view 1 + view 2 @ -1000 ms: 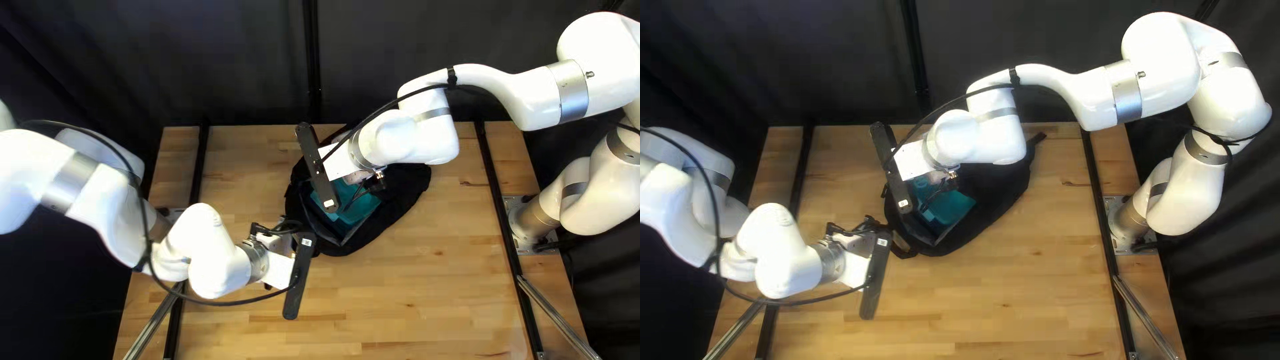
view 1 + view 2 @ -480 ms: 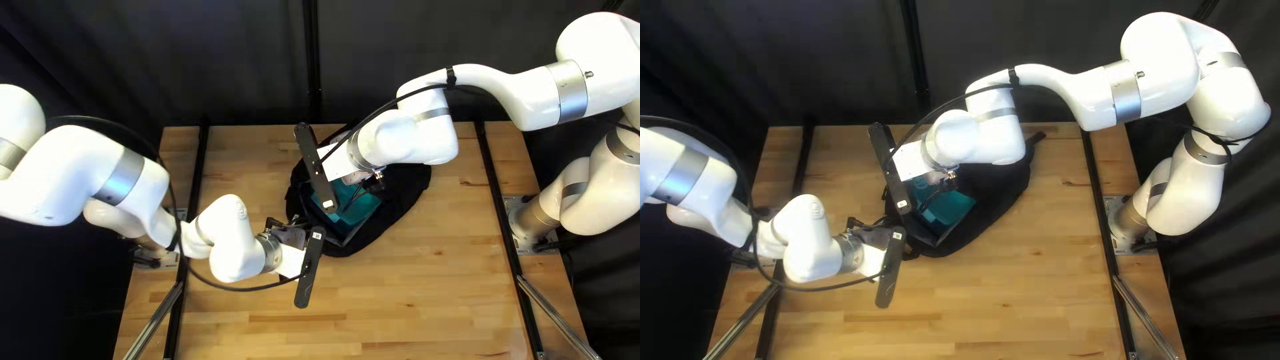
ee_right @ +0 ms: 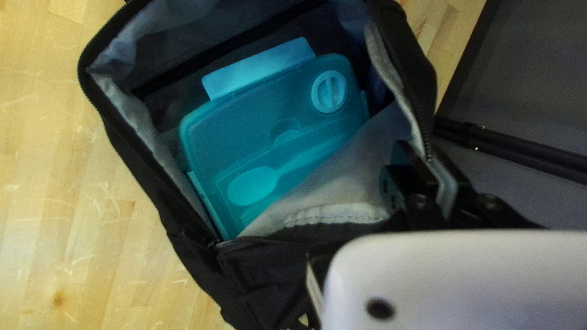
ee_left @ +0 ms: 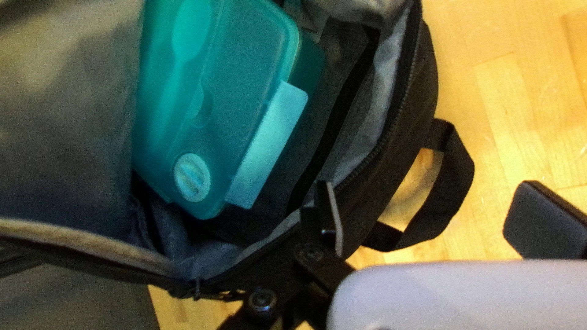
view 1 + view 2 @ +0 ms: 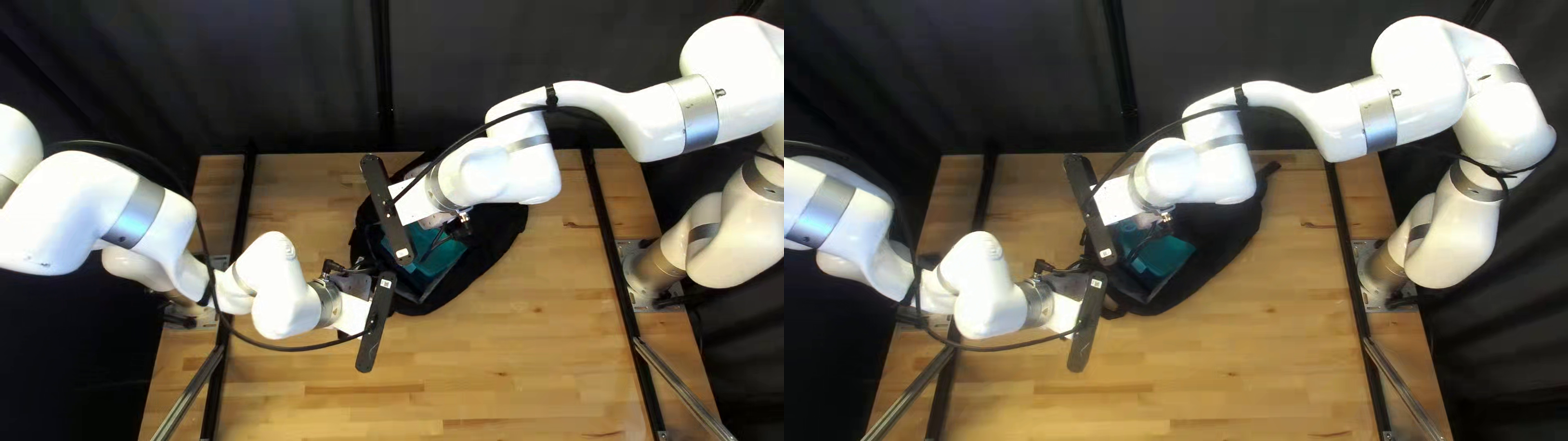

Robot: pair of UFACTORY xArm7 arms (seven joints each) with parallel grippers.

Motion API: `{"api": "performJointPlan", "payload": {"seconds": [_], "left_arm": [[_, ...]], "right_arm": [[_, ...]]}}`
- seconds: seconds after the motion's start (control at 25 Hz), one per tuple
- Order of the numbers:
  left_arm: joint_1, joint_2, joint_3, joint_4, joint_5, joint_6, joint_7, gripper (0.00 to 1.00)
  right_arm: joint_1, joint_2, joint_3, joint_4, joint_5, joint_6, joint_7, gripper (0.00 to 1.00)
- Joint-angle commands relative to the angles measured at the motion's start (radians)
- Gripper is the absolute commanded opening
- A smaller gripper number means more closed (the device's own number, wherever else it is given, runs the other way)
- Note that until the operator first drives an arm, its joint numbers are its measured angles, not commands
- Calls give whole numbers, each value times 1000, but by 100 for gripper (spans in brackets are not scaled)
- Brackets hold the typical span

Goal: Remove a lunch box from a kids backpack

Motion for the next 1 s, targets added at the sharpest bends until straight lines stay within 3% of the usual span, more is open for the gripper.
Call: {"api": "performJointPlan", "payload": {"seconds": [0.04,0.4,0.76,1.0], "left_arm": [[26,34,15,14,44,-26,-9,100],[40,41,24,21,67,-38,-17,100],[91,133,57,49,181,-94,-73,100],[81,157,42,25,213,-103,-148,100]], "right_arm": [[2,2,1,5,-3,4,3,0],[4,7,2,17,-8,11,1,0],[4,8,2,31,-5,25,-4,0],[-10,-32,-7,-3,12,26,-19,0]]}}
